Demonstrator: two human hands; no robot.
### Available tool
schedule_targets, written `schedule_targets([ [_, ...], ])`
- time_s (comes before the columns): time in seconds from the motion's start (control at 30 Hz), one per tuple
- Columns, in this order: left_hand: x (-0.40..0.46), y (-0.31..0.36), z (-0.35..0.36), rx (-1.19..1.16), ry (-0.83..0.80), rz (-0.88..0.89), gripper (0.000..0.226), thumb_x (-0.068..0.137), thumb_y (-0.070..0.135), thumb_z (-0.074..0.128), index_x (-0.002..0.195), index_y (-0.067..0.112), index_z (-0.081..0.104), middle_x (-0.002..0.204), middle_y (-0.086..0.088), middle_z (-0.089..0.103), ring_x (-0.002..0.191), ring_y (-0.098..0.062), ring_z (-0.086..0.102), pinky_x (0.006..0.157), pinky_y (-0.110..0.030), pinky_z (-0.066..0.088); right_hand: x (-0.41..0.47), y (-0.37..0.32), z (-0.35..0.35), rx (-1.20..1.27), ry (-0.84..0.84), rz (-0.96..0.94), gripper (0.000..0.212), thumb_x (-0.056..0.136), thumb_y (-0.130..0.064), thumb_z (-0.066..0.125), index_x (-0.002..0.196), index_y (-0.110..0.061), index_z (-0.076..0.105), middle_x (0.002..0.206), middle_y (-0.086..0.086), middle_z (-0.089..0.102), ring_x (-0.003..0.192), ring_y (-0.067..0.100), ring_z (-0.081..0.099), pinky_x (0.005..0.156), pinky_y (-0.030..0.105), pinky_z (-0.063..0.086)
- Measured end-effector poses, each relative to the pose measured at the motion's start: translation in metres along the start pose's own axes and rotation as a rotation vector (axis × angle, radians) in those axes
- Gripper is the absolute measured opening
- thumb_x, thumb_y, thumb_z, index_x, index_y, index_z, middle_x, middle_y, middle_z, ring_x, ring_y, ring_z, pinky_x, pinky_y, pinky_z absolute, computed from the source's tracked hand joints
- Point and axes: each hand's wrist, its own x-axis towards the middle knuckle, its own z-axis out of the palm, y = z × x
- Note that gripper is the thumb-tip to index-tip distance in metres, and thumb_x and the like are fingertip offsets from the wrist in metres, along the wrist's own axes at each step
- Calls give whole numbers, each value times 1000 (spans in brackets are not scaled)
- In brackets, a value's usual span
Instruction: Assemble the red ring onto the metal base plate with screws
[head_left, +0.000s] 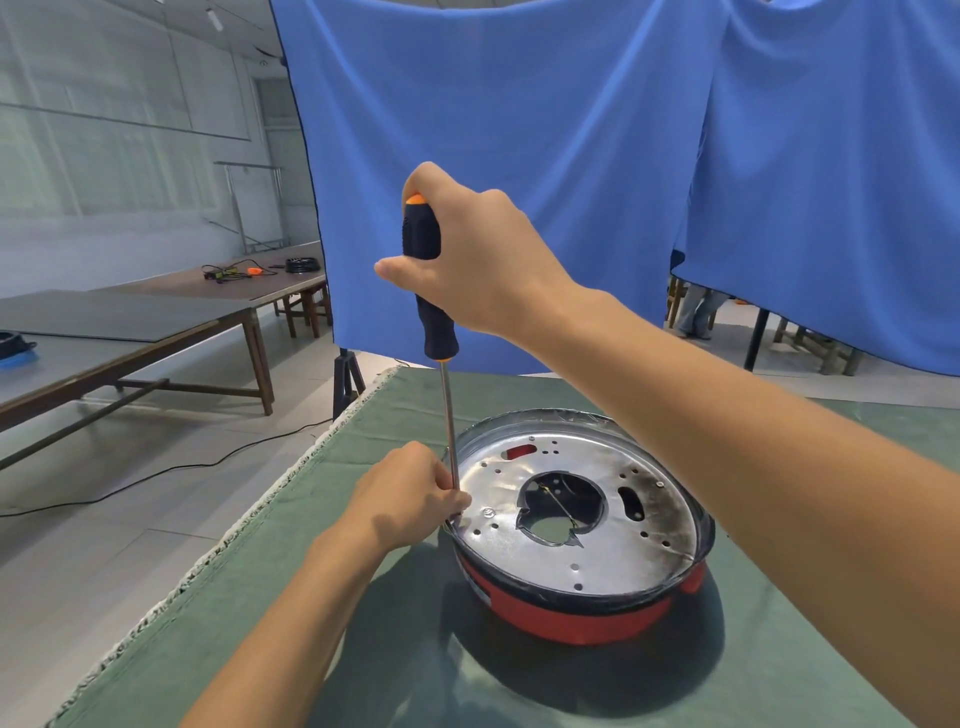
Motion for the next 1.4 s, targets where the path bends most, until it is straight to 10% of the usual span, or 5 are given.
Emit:
schedule_targets([
  [0.5,-2,11,0,148,-8,-61,7,73,20,66,66,17,66,68,3,64,69,-22,60,58,-25,42,-5,13,6,-79,259,221,44,82,-51,63,87,-16,36,66,-4,47,69,30,50,46,29,26],
  [0.9,2,14,7,303,101,-42,8,74,14,62,73,8,67,69,-4,61,73,-31,61,62,-32,46,7,5,-11,-51,60,236,26,86,-33,55,81,-14,39,71,1,49,62,27,56,52,31,47],
  [1.07,3,7,7,166,62,-59,13,70,13,63,58,10,67,51,1,51,57,-24,45,51,-26,35,15,-1,-7,-157,38,212,31,85,-32,55,68,-18,33,66,-3,43,52,15,45,43,25,29],
  [1.4,3,11,8,295,92,-16,8,76,13,63,77,5,65,78,-8,64,74,-32,60,60,-31,43,6,16,-6,58,121,237,23,79,-28,60,74,-14,42,64,0,49,56,21,42,47,26,36],
])
